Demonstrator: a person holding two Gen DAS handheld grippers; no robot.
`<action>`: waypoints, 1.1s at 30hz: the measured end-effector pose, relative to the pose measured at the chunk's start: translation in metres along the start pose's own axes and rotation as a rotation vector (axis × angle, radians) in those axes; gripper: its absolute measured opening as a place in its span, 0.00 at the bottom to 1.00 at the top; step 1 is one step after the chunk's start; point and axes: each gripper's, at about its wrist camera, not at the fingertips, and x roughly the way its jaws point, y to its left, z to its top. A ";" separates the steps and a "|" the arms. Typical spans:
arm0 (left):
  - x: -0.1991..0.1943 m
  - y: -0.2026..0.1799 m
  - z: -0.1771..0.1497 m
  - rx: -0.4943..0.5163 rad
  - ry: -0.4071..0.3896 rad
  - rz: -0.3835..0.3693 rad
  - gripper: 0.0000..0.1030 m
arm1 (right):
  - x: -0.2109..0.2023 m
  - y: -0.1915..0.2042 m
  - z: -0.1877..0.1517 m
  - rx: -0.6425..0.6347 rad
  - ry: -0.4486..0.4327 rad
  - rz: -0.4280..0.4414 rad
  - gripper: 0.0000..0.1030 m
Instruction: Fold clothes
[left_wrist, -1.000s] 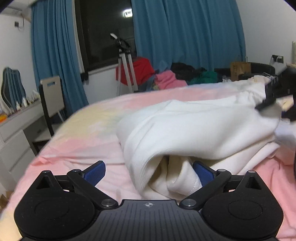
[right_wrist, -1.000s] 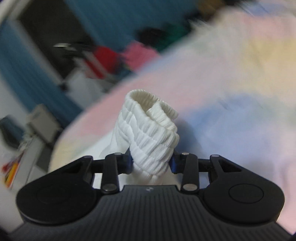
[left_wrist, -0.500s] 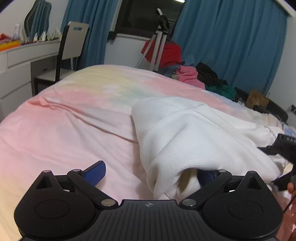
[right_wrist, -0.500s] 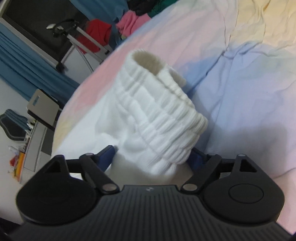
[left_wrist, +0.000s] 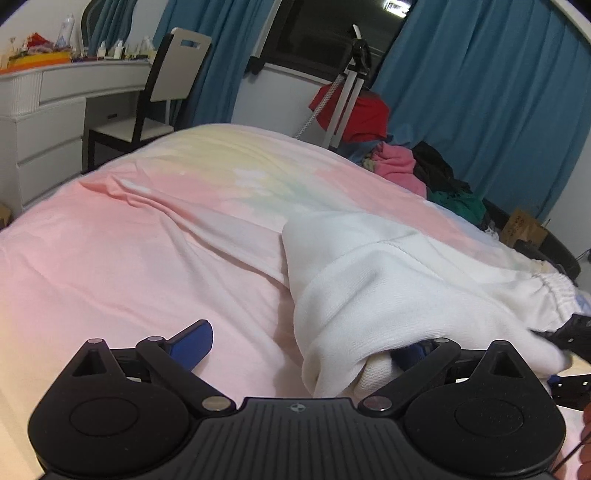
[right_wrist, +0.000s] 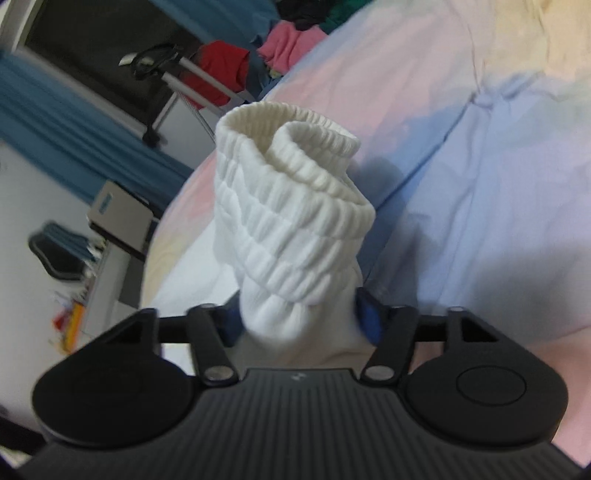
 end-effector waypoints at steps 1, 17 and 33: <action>-0.001 0.000 0.001 -0.003 0.012 -0.009 0.97 | -0.001 0.001 -0.001 -0.014 -0.007 -0.016 0.52; 0.003 0.022 0.004 -0.272 0.115 -0.397 0.98 | -0.009 0.009 0.005 -0.001 -0.106 -0.051 0.39; 0.035 0.041 -0.005 -0.479 0.162 -0.379 0.97 | -0.003 0.002 0.004 0.037 -0.096 -0.071 0.41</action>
